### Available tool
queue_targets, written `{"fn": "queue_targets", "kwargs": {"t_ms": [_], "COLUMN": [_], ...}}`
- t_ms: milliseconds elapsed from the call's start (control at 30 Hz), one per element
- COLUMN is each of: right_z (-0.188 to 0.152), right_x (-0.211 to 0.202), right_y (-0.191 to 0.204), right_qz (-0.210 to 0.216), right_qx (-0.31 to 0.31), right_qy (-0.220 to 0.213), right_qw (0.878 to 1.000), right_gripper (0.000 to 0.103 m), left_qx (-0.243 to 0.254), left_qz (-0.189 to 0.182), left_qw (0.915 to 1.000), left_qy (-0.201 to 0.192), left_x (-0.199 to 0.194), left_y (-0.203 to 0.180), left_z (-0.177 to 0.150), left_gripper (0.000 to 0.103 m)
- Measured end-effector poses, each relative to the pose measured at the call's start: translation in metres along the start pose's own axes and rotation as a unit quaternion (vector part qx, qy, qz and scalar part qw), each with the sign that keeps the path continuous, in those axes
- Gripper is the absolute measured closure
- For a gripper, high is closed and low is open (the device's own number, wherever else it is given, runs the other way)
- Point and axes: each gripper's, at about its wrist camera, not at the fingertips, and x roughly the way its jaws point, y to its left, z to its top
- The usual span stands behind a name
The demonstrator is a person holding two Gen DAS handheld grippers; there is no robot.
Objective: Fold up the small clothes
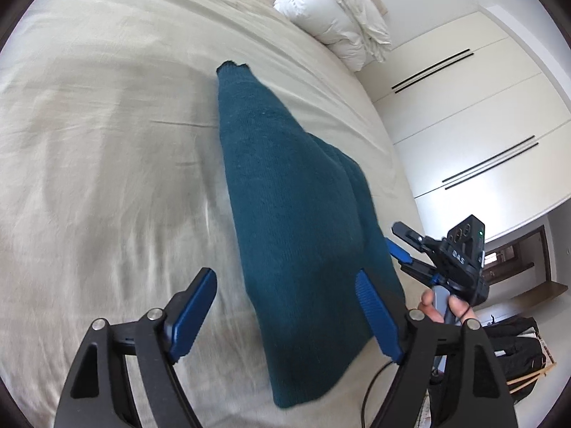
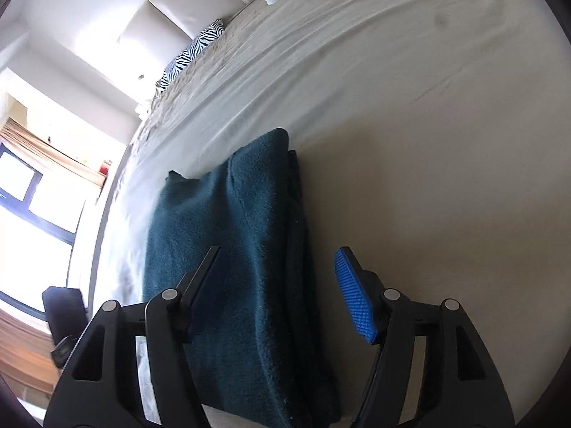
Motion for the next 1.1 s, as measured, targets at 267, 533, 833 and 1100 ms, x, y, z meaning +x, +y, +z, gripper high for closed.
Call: {"fn": "queue_targets", "kwargs": {"t_ms": [267, 533, 833, 1100], "right_z": [-0.003, 0.001, -0.009, -0.049], "right_x": [0.034, 0.053, 0.049, 0.017], "right_y": [-0.017, -0.014, 0.038, 0.104], "right_qz": [0.038, 0.024, -0.068, -0.062], "right_qx": [0.021, 0.008, -0.081, -0.137], "right_qy": [0.027, 0.067, 0.036, 0.01], "right_qw": [0.999, 0.997, 0.994, 0.989], "right_gripper": [0.04, 0.071, 0.083, 0.086], "left_qx": [-0.017, -0.012, 0.036, 0.058], "left_qz": [0.011, 0.026, 0.078, 0.092], "left_qw": [0.9997, 0.9988, 0.9957, 0.994], "left_qy": [0.016, 0.038, 0.036, 0.007], "left_x": [0.031, 0.055, 0.042, -0.03], "left_y": [0.009, 0.008, -0.016, -0.022], "left_z": [0.016, 0.019, 0.014, -0.009], "left_gripper": [0.022, 0.048, 0.065, 0.065]}}
